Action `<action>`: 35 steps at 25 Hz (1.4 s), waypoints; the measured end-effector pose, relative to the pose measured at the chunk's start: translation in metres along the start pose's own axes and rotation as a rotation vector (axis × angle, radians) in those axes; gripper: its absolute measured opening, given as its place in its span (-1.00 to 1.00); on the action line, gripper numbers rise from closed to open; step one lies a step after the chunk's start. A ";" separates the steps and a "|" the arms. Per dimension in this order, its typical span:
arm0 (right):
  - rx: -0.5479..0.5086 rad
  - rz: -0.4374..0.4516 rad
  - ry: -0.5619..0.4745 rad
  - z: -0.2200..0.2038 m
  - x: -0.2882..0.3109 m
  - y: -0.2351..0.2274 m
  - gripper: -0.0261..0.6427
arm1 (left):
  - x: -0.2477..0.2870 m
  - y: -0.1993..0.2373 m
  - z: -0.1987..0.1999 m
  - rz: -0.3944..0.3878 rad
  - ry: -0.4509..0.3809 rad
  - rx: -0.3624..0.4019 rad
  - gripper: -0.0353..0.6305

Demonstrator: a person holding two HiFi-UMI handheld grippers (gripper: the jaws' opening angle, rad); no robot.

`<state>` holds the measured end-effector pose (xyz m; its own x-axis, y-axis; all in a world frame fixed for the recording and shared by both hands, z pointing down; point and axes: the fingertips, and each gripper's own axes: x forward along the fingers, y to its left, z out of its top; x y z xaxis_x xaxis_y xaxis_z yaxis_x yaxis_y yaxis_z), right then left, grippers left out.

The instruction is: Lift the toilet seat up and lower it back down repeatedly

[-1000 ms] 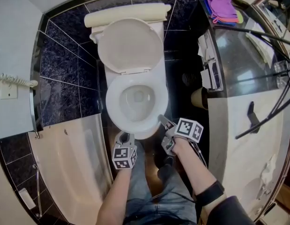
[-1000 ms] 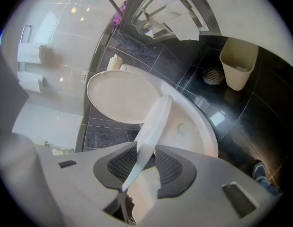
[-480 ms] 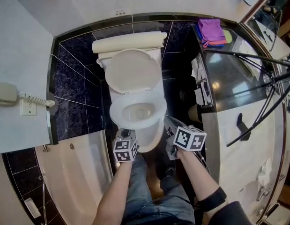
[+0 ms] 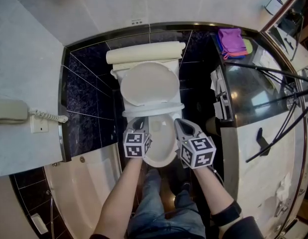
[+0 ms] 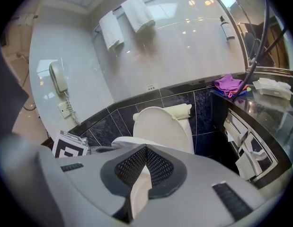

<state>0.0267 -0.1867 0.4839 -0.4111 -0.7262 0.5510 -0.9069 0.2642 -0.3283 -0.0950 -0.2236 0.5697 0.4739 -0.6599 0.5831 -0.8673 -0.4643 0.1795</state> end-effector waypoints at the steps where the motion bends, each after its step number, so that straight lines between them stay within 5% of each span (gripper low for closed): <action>1: -0.015 0.001 -0.001 0.003 0.004 0.003 -0.87 | 0.005 0.005 0.008 -0.001 -0.007 0.005 -0.92; 12: -0.083 -0.024 -0.006 0.031 0.041 -0.002 -0.87 | 0.068 0.053 0.079 0.018 -0.044 0.065 -0.92; 19: -0.064 -0.035 0.005 0.027 0.047 -0.007 -0.87 | 0.070 0.069 0.078 0.031 -0.030 0.067 -0.92; 28: -0.105 -0.022 0.014 0.030 0.034 -0.001 -0.87 | 0.038 0.052 0.076 0.036 -0.037 0.068 -0.92; 35: -0.163 0.020 -0.007 0.047 -0.009 0.017 -0.87 | -0.040 0.020 0.094 0.061 -0.080 0.095 -0.92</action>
<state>0.0193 -0.2059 0.4370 -0.4289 -0.7240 0.5403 -0.9019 0.3778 -0.2096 -0.1171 -0.2615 0.4757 0.4350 -0.7316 0.5248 -0.8782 -0.4734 0.0680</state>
